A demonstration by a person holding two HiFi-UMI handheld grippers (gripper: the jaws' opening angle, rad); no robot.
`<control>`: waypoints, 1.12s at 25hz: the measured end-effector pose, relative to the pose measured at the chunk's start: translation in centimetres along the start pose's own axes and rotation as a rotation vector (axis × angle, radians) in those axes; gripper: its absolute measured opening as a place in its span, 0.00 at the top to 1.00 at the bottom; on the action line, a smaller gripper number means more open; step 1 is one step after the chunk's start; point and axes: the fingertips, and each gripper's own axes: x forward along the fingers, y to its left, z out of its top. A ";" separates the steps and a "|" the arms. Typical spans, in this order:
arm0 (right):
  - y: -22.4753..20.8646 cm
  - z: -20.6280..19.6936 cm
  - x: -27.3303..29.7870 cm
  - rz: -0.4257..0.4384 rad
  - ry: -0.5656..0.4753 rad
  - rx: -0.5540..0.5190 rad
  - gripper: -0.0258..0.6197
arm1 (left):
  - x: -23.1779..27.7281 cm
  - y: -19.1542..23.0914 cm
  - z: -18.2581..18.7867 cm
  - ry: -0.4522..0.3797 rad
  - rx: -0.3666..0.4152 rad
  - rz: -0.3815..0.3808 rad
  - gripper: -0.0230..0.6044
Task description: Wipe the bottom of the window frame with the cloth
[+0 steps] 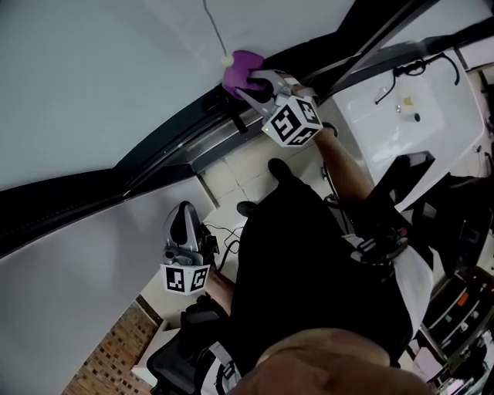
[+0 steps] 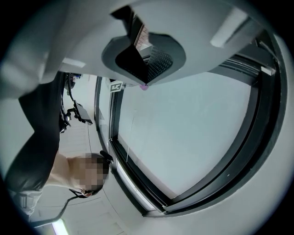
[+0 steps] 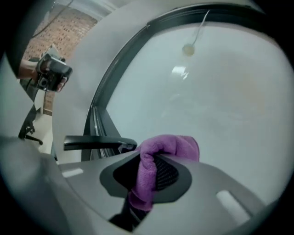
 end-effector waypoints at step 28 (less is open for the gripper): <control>-0.7 -6.0 2.9 -0.069 0.350 -0.062 0.87 | 0.2 -0.1 0.1 0.003 -0.010 -0.005 0.96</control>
